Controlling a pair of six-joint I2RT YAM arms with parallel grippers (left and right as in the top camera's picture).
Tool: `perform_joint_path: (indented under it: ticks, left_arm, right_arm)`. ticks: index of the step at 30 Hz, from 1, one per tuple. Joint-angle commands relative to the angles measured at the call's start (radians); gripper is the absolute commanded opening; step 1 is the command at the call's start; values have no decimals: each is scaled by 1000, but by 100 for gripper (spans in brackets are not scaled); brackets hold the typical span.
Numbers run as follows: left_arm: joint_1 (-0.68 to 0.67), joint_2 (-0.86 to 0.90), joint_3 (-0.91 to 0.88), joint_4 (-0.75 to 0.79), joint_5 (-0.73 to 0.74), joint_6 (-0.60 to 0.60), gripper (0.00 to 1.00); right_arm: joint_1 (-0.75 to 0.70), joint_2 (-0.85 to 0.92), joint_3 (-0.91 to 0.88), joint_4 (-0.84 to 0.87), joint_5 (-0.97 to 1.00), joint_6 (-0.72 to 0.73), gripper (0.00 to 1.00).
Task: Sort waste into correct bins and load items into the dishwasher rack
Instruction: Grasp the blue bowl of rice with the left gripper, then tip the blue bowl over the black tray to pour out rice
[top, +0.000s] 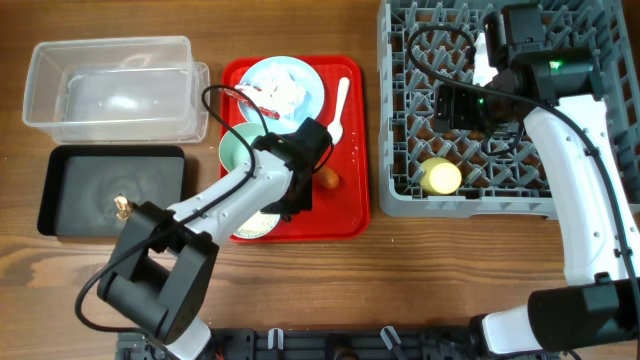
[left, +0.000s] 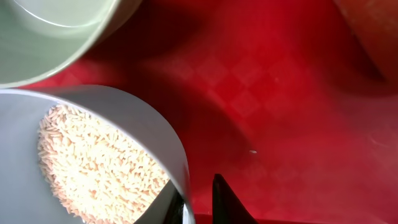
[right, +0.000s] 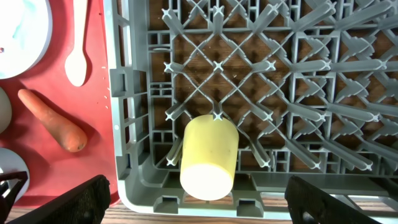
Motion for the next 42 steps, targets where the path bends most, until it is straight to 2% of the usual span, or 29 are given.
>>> perform_joint_path:
  ticks: [1, 3, 7, 12, 15, 18, 21, 22, 26, 28, 30, 33, 37, 42]
  left_arm:
    - [2, 16, -6, 11, 13, -2, 15]
    - [2, 16, -6, 18, 12, -2, 4]
    - [2, 15, -6, 16, 23, -2, 4]
    - [5, -38, 152, -86, 266, 34, 4]
    - [59, -97, 268, -194, 336, 69, 4]
    - [191, -181, 303, -283, 391, 138, 4]
    - [395, -234, 303, -336, 410, 217, 4]
    - [524, -237, 303, -336, 470, 288, 4]
    - [867, -233, 303, -332, 644, 464, 4]
    - [1091, -212, 303, -335, 853, 608, 4]
    - [1220, -166, 302, -336, 980, 703, 4]
    - [1333, -64, 292, -340, 1161, 802, 4]
    - [1373, 61, 291, -357, 1221, 867, 4]
    - [1378, 87, 291, -366, 1336, 866, 4]
  right_arm:
    - [3, 0, 2, -4, -5, -14, 93]
    - [3, 0, 2, -4, -5, -14, 93]
    - [3, 0, 2, -3, -5, -14, 93]
    - [3, 0, 2, 4, -4, -40, 93]
    - [3, 0, 2, 2, -5, -40, 93]
    - [3, 0, 2, 2, -4, -40, 93]
    - [3, 0, 2, 4, -5, -40, 93]
    - [3, 0, 2, 3, -5, -40, 93]
    - [3, 0, 2, -4, -5, -40, 93]
    - [3, 0, 2, 1, -5, -40, 93]
    - [3, 0, 2, 0, -5, -39, 93]
    - [3, 0, 2, -1, -5, -39, 93]
    - [3, 0, 2, -11, -5, -39, 92]
    - [3, 0, 2, -19, -5, -39, 93]
